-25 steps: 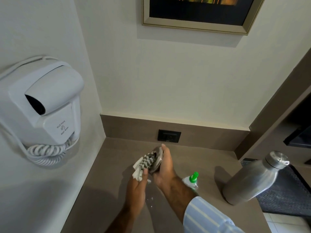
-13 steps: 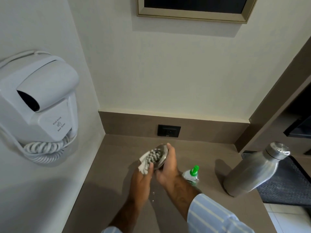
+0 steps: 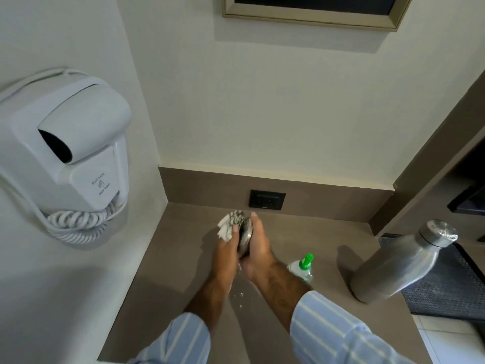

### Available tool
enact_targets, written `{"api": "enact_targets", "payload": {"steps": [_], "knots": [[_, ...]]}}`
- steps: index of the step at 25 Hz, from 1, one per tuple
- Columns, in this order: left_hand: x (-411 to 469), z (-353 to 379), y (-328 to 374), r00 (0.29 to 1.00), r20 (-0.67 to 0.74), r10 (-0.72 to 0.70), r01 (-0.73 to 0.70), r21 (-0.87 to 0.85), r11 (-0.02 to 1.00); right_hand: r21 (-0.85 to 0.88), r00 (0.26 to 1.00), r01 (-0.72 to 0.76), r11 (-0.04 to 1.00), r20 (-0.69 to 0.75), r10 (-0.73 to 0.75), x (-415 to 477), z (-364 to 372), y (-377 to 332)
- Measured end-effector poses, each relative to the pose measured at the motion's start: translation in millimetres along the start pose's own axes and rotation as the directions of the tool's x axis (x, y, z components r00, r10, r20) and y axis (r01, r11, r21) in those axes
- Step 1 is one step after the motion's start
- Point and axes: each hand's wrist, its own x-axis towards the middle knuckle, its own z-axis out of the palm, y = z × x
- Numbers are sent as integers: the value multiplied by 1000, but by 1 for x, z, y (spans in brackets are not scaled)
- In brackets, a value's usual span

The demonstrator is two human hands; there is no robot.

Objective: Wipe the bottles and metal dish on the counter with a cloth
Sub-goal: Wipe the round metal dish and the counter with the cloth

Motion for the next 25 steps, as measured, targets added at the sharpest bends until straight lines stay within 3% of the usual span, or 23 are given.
{"api": "enact_targets", "payload": {"steps": [2,3,6,9,11,15,16,19,21,23,24,25], "knots": [[-1,19,12,999,-16,35,-35,-20,999,2,999,33,999,-4,-33,2,-5,9],[-12,22,10,992,11,126,-126,-15,992,-8,998,52,999,35,-51,1,-8,2],[-46,-1,-22,956,138,261,-258,-40,965,38,998,-48,998,42,46,0,-14,-22],[-28,-18,-28,996,-12,89,-85,196,977,8,994,-106,994,10,106,3,-16,-1],[-14,-8,-19,997,-38,-61,67,205,976,9,993,-121,993,-9,121,2,-16,21],[-35,-7,-22,985,146,95,-100,31,994,28,997,-61,998,-38,62,6,-20,-6],[-35,-22,-29,990,93,106,-111,46,993,28,997,-49,998,-56,50,6,-20,-21],[-3,-75,-48,962,-273,-2,57,195,979,16,995,36,999,-93,-34,9,-16,-61],[16,-96,-64,944,-318,92,84,498,863,34,996,49,998,-73,-47,9,-12,-80],[19,-92,-89,961,-169,218,29,846,532,49,998,56,997,-44,-53,9,-13,-90],[18,-84,-105,971,-94,218,4,924,381,59,998,58,997,-35,-56,8,-15,-93],[17,-74,-120,977,-56,206,-11,950,311,75,998,56,996,-25,-55,6,-18,-93]]}}
